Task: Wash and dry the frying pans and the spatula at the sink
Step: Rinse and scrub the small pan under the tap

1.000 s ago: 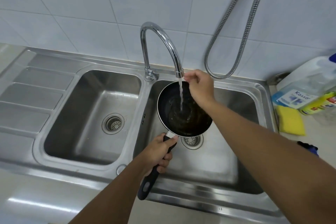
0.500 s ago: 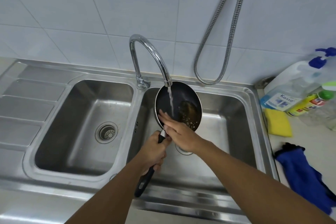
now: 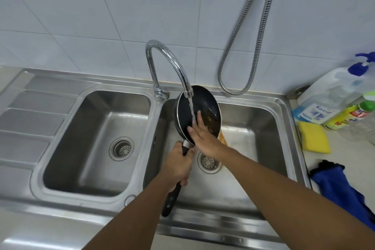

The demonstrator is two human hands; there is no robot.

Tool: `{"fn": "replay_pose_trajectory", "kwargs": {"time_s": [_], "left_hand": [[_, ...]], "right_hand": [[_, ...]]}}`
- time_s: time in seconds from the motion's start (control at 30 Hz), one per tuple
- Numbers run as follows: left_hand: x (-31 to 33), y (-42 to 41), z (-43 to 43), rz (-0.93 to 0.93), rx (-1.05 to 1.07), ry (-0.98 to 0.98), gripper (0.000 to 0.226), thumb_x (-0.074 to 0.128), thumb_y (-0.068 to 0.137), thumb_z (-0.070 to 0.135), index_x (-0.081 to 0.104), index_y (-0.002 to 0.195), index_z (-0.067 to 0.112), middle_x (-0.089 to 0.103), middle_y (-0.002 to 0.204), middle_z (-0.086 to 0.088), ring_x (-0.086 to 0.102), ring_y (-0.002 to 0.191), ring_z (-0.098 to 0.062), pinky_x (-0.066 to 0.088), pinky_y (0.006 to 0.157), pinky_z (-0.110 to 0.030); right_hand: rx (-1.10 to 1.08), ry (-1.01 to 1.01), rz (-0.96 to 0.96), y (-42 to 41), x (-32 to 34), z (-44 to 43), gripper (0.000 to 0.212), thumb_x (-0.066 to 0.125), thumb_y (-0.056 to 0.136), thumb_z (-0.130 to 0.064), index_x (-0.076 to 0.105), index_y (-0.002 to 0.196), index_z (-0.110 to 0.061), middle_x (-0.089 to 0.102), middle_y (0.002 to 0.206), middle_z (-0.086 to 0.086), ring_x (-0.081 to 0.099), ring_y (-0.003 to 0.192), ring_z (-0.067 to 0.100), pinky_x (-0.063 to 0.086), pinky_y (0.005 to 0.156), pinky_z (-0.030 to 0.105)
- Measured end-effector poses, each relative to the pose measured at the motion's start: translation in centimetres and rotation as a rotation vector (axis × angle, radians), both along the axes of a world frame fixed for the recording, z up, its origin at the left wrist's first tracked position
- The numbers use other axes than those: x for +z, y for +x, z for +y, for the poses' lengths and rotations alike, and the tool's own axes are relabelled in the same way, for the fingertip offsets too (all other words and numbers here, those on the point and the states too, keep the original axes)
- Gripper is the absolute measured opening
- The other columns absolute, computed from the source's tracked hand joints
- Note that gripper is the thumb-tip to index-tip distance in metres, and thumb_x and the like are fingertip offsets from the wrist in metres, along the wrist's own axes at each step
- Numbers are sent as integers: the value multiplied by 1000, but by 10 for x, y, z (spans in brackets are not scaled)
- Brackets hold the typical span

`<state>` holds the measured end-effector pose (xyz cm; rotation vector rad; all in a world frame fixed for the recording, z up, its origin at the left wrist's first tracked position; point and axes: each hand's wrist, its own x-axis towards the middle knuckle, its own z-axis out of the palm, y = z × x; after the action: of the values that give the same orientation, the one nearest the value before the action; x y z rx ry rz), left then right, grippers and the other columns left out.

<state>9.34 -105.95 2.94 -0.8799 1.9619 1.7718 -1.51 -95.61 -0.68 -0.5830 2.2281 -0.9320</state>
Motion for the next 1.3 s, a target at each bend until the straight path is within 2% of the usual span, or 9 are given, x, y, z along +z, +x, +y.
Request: {"fn": "replay_pose_trajectory", "kwargs": {"time_s": [0.23, 0.33, 0.47, 0.57, 0.67, 0.8, 0.93, 1.13, 1.3], "left_hand": [[7, 4, 7, 25, -27, 24, 12, 50, 106, 38, 49, 107, 26, 48, 67, -3, 40, 43, -9, 37, 40, -26], [9, 1, 6, 40, -38, 11, 13, 49, 107, 37, 48, 108, 25, 48, 68, -3, 39, 42, -9, 36, 39, -25], [11, -1, -1, 22, 13, 36, 14, 49, 107, 36, 49, 112, 23, 46, 66, -2, 37, 40, -8, 34, 40, -24], [14, -2, -3, 28, 20, 31, 11, 48, 108, 34, 49, 112, 24, 44, 66, -2, 36, 42, -8, 33, 39, -23], [13, -2, -1, 18, 28, 10, 7, 48, 108, 32, 49, 107, 25, 45, 67, -3, 37, 45, -10, 33, 39, -23], [11, 4, 3, 2, -21, -4, 10, 48, 107, 33, 48, 103, 23, 46, 65, -2, 38, 42, -9, 34, 39, -24], [16, 5, 10, -4, -7, 49, 11, 48, 107, 33, 47, 101, 24, 45, 67, -2, 37, 42, -9, 32, 39, -23], [21, 3, -3, -43, -24, 96, 21, 50, 107, 35, 48, 117, 16, 42, 61, 0, 33, 40, -9, 30, 38, -22], [24, 6, -14, -94, -79, 144, 26, 52, 106, 40, 48, 113, 16, 40, 57, 3, 30, 41, -8, 28, 37, -22]], "right_hand": [[-341, 26, 80, -27, 13, -44, 78, 24, 106, -53, -14, 158, -10, -28, 164, 5, -26, 151, 19, -12, 123, 42], [-282, -108, 163, -20, 12, -41, 67, 29, 109, -38, -9, 159, -15, -24, 165, 1, -24, 151, 17, -15, 121, 40], [-72, -328, 233, 0, 6, -19, 62, 44, 97, 8, 31, 155, -7, 14, 167, 4, 8, 154, 13, 2, 122, 18], [-123, -331, 319, 11, -3, 12, 45, 51, 92, 2, 60, 136, -4, 46, 153, 1, 40, 141, 3, 24, 116, 11], [-130, -158, 385, 3, -3, 32, 40, 53, 91, -9, 67, 128, -2, 55, 146, 6, 59, 127, 14, 37, 105, 10], [-90, 126, 375, -25, 3, 20, 59, 47, 96, -9, 31, 152, 1, 24, 162, 20, 21, 151, 37, 16, 119, 28], [-128, 37, 231, -38, 25, -12, 59, 37, 107, -17, 13, 160, -8, -4, 168, 11, 3, 155, 27, 6, 124, 34], [9, -227, 139, -5, 39, -30, 50, 39, 107, -20, 32, 156, -26, 19, 164, -16, 15, 152, 8, 0, 124, 35], [158, -237, 196, 18, 24, 7, 45, 34, 109, -31, 39, 153, -20, 31, 161, -11, 21, 149, -3, 20, 125, 33]]}}
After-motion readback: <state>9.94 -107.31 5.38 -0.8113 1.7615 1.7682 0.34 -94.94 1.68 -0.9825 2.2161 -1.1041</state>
